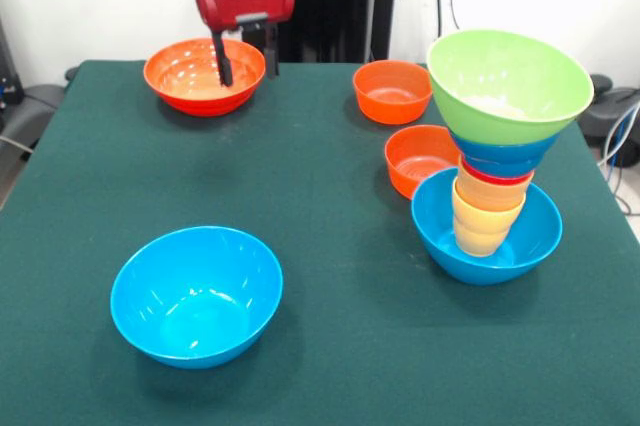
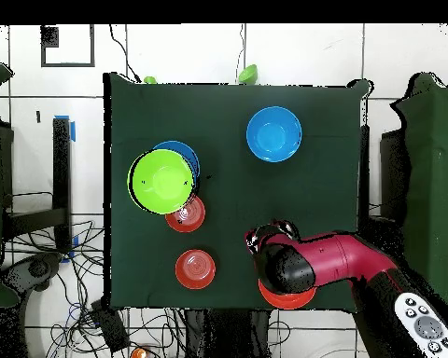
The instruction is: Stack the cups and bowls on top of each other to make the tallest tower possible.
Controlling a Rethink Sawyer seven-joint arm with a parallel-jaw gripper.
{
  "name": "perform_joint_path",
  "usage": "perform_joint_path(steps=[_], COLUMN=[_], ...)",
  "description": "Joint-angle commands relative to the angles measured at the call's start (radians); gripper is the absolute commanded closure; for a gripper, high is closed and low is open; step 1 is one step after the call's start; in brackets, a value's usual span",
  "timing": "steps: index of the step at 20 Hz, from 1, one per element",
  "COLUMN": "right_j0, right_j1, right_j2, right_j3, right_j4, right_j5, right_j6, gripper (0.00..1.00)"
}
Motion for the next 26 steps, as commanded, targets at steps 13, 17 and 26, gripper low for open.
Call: perform_joint_path(steps=[13,17,26], right_j0=[0.031,0.105,0.224], right_j1=[-0.127,-0.101,-0.037], right_j2=[-0.073,-0.173,-0.273], right_j3=[0.239,0.274,0.300], right_j4=[0.016,-0.035,0.021], right_j5=[-0.093,-0.198,-0.356], right_j6=[0.124,0.181,0.215], gripper=[0.00,0.00,0.00])
